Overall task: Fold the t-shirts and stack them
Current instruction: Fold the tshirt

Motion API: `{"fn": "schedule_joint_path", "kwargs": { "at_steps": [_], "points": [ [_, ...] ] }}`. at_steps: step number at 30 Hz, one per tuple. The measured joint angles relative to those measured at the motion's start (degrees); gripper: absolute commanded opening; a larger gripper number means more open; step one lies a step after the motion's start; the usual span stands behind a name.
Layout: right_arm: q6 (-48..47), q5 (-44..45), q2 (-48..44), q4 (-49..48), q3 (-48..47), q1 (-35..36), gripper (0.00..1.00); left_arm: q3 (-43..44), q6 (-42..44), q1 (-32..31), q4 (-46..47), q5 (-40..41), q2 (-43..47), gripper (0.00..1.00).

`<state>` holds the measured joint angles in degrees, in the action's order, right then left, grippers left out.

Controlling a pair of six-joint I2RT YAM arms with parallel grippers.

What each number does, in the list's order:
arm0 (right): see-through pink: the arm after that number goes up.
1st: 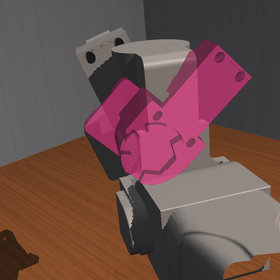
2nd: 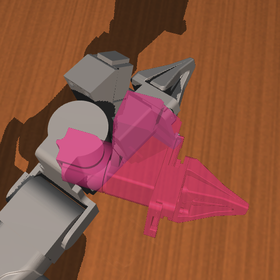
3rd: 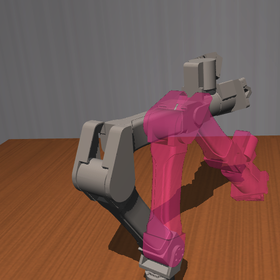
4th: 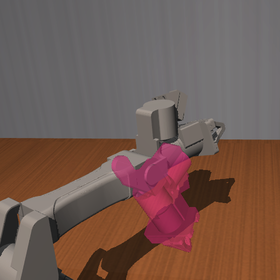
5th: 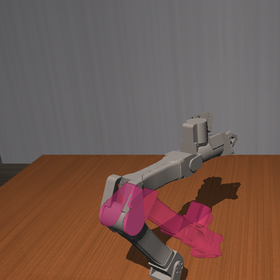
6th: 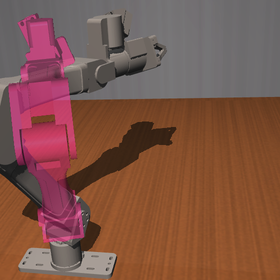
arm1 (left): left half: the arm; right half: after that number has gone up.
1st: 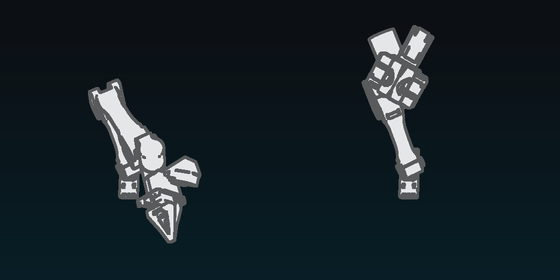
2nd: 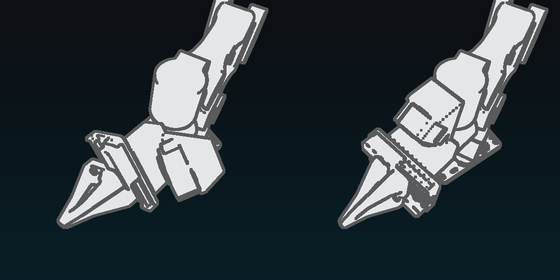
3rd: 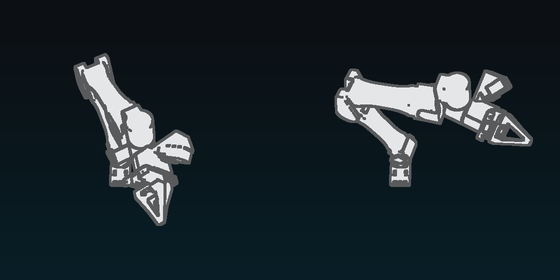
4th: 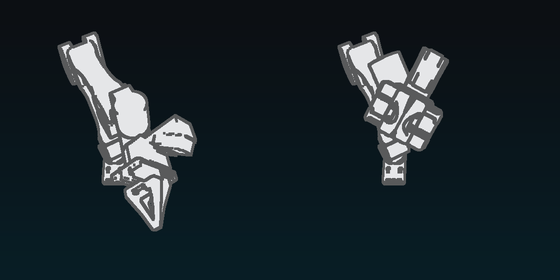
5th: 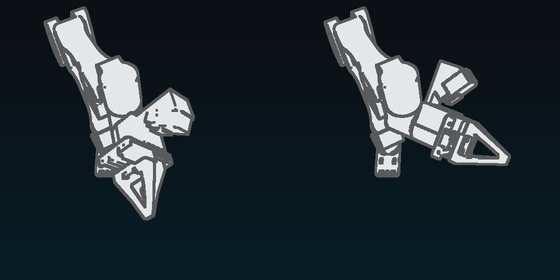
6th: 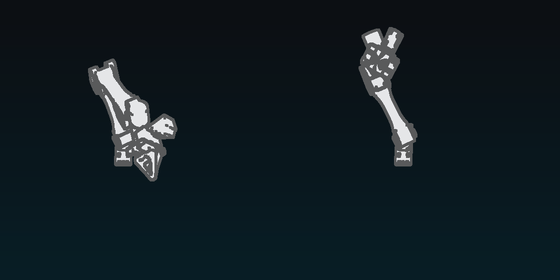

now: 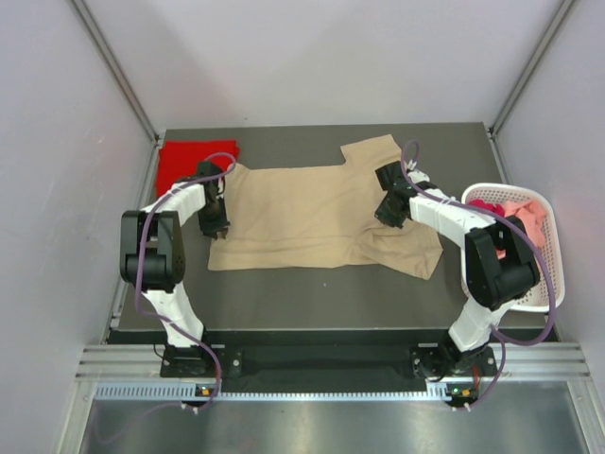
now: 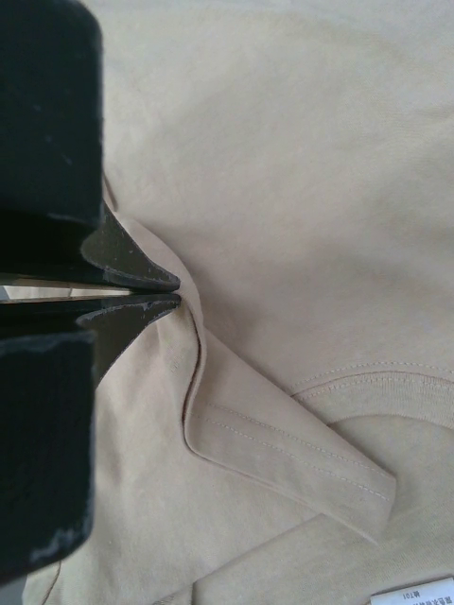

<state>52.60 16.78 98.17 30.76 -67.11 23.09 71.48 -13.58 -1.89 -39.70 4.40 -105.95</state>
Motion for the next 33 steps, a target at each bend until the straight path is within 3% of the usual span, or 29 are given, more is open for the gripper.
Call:
{"fn": "schedule_joint_path", "kwargs": {
  "at_steps": [4, 33],
  "points": [
    [0.0, 0.0, 0.0, 0.0, 0.0, 0.0, 0.0, 0.4, 0.0, -0.1, -0.4, 0.1, -0.5, 0.0],
    [-4.2, 10.1, 0.0, 1.8, -5.1, 0.0, 0.0, 1.4, -9.0, 0.7, -0.3, 6.0, 2.3, 0.0]
  ]
}}
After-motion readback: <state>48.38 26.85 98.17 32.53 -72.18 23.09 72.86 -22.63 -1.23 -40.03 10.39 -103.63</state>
